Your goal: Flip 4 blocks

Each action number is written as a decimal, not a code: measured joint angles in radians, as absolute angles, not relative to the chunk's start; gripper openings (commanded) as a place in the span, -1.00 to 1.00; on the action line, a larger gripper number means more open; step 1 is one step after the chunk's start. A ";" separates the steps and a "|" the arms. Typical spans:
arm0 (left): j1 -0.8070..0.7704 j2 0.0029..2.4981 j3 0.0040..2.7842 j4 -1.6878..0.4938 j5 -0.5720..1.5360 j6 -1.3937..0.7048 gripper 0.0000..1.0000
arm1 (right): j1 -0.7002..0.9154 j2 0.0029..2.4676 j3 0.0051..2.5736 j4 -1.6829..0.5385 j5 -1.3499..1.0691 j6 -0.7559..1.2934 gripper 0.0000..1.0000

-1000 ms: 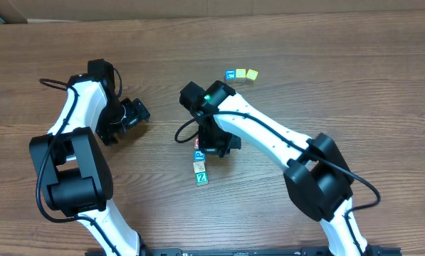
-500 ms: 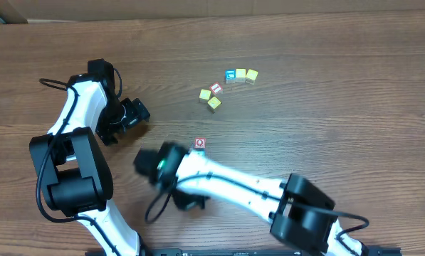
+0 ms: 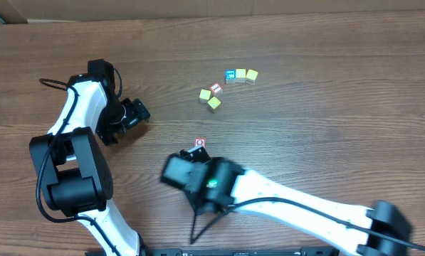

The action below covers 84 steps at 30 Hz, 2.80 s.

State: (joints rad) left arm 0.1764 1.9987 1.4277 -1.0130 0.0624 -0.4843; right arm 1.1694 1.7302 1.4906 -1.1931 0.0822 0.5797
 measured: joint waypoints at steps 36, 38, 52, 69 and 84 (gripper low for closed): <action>0.176 1.999 1.428 -1.013 0.062 -0.484 1.00 | 1.080 1.817 1.141 -0.712 -0.045 0.922 -0.92; 0.176 1.999 1.428 -1.013 0.062 -0.484 0.99 | 1.080 1.817 1.132 -0.691 -0.045 0.942 -0.92; 0.176 1.999 1.428 -1.013 0.062 -0.484 1.00 | 1.081 1.827 1.124 -0.638 -0.037 1.018 -0.92; 0.176 1.999 1.428 -1.013 0.062 -0.484 1.00 | 1.081 1.859 1.124 -0.585 -0.036 1.022 -0.92; 0.176 1.999 1.428 -1.013 0.062 -0.484 1.00 | 1.081 1.859 1.124 -0.558 -0.002 1.042 -0.92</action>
